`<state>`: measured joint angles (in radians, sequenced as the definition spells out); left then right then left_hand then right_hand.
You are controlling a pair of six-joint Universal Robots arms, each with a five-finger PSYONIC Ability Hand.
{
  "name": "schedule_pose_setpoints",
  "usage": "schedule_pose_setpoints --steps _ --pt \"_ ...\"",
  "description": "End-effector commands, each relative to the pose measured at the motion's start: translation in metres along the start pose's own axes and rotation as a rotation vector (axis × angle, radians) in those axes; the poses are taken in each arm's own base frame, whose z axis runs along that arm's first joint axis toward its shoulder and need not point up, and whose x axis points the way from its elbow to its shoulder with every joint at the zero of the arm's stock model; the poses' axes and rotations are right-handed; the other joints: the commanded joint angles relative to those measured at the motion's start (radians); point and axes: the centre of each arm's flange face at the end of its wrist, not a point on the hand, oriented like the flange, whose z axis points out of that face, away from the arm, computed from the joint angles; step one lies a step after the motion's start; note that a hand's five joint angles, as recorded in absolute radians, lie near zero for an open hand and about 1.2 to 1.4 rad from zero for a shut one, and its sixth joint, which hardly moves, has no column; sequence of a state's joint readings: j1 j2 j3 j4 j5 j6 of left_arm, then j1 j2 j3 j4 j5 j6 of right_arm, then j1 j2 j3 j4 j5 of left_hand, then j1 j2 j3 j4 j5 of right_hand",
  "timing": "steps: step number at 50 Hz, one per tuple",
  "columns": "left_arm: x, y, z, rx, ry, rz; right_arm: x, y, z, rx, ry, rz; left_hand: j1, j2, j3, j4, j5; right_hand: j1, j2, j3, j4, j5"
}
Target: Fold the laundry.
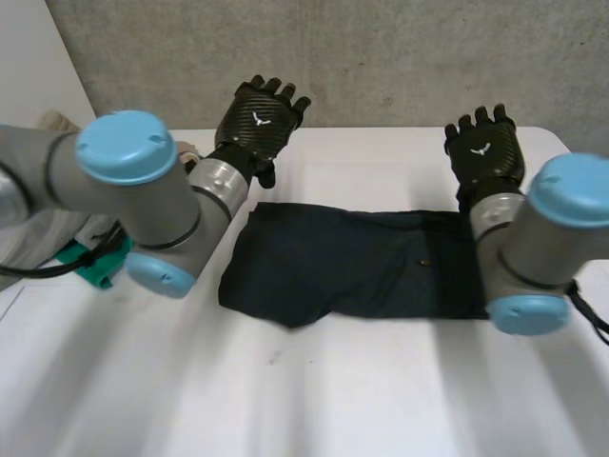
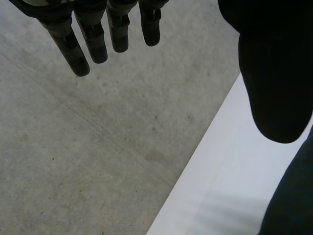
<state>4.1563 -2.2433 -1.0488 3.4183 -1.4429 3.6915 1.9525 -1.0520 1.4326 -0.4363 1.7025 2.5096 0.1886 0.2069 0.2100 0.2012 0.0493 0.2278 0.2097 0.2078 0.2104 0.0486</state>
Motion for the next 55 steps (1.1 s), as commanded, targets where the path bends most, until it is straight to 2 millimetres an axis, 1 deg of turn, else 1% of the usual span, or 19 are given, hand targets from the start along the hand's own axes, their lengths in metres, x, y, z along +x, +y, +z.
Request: schedule_pose_setpoints --steps 1,5,7,15,18,19,20,26,29,33,36,37,41,42,45,48,51,52,55 --pt "-0.002 -0.017 -0.048 0.009 0.02 -0.065 0.016 0.014 -0.066 -0.325 -0.286 0.176 -0.014 -0.032 -0.036 -0.027 -0.049 -0.053 -0.035 -0.033 -0.036 -0.049" --pt "0.004 -0.011 -0.065 0.0 0.039 -0.086 0.008 0.034 -0.084 -0.459 -0.359 0.257 -0.014 -0.032 -0.036 -0.027 -0.049 0.02 0.038 0.04 0.037 0.025" --pt "0.008 -0.007 -0.072 -0.013 0.044 -0.095 0.005 0.041 -0.085 -0.46 -0.358 0.257 -0.014 -0.032 -0.036 -0.027 -0.049 0.026 0.044 0.046 0.043 0.031" --pt "0.013 0.003 -0.078 -0.048 0.05 -0.138 -0.008 0.073 -0.063 -0.359 -0.264 0.177 -0.014 -0.032 -0.036 -0.027 -0.049 0.187 0.205 0.207 0.205 0.192" --pt "0.012 0.005 -0.078 -0.055 0.043 -0.147 -0.012 0.085 -0.058 -0.381 -0.237 0.162 -0.014 -0.032 -0.036 -0.027 -0.049 0.515 0.533 0.535 0.532 0.52" --pt "0.011 0.006 -0.079 -0.06 0.037 -0.153 -0.011 0.089 -0.056 -0.398 -0.22 0.159 -0.014 -0.032 -0.036 -0.027 -0.049 1.095 1.113 1.115 1.112 1.099" --pt "0.011 0.006 -0.079 -0.062 0.034 -0.155 -0.01 0.09 -0.054 -0.401 -0.208 0.158 -0.014 -0.032 -0.036 -0.027 -0.049 1.168 1.186 1.188 1.185 1.172" --pt "0.003 0.005 -0.082 -0.071 0.007 -0.166 0.025 0.083 -0.051 -0.432 -0.042 0.078 -0.014 -0.032 -0.036 -0.027 -0.049 1.168 1.187 1.188 1.186 1.173" --pt "-0.004 0.001 -0.086 -0.068 -0.008 -0.171 0.04 0.084 -0.05 -0.455 -0.017 -0.073 -0.014 -0.032 -0.036 -0.027 -0.049 1.168 1.187 1.188 1.186 1.173" --pt "-0.012 -0.002 -0.09 -0.064 -0.026 -0.179 0.043 0.07 -0.046 -0.39 -0.014 -0.275 -0.014 -0.032 -0.036 -0.027 -0.049 1.168 1.187 1.188 1.186 1.173" --pt "-0.015 -0.002 -0.091 -0.064 -0.033 -0.182 0.013 0.033 -0.045 -0.182 -0.044 -0.369 -0.014 -0.032 -0.036 -0.027 -0.049 1.168 1.187 1.188 1.186 1.173" --pt "-0.016 -0.001 -0.092 -0.068 -0.036 -0.187 -0.007 0.012 -0.049 -0.052 -0.068 -0.402 -0.014 -0.032 -0.036 -0.027 -0.049 1.168 1.187 1.188 1.186 1.173" --pt "-0.016 0.001 -0.095 -0.083 -0.038 -0.191 -0.059 -0.025 -0.074 0.239 -0.202 -0.446 -0.014 -0.032 -0.036 -0.027 -0.049 1.168 1.187 1.188 1.186 1.173" --pt "-0.016 0.0 -0.095 -0.084 -0.037 -0.192 -0.09 -0.026 -0.092 0.351 -0.327 -0.457 -0.014 -0.032 -0.036 -0.027 -0.049 1.168 1.187 1.188 1.186 1.173" --pt "-0.015 0.002 -0.097 -0.099 -0.033 -0.197 -0.137 -0.027 -0.126 0.518 -0.544 -0.475 -0.014 -0.032 -0.036 -0.027 -0.049 1.168 1.187 1.188 1.186 1.173" --pt "-0.014 0.004 -0.098 -0.109 -0.034 -0.198 -0.145 -0.026 -0.129 0.54 -0.57 -0.507 -0.014 -0.032 -0.036 -0.027 -0.049 1.168 1.187 1.188 1.186 1.173" --pt "-0.015 0.004 -0.098 -0.115 -0.034 -0.199 -0.139 -0.035 -0.125 0.55 -0.549 -0.474 -0.014 -0.032 -0.036 -0.027 -0.049 0.237 0.255 0.257 0.255 0.242" --pt "-0.016 0.003 -0.097 -0.111 -0.038 -0.199 -0.134 -0.039 -0.122 0.537 -0.545 -0.395 -0.014 -0.032 -0.036 -0.027 -0.049 0.078 0.096 0.098 0.095 0.082" --pt "-0.017 -0.001 -0.094 -0.094 -0.041 -0.194 -0.111 -0.054 -0.112 0.51 -0.506 -0.212 -0.014 -0.032 -0.036 -0.027 -0.049 -0.053 -0.035 -0.033 -0.036 -0.049"
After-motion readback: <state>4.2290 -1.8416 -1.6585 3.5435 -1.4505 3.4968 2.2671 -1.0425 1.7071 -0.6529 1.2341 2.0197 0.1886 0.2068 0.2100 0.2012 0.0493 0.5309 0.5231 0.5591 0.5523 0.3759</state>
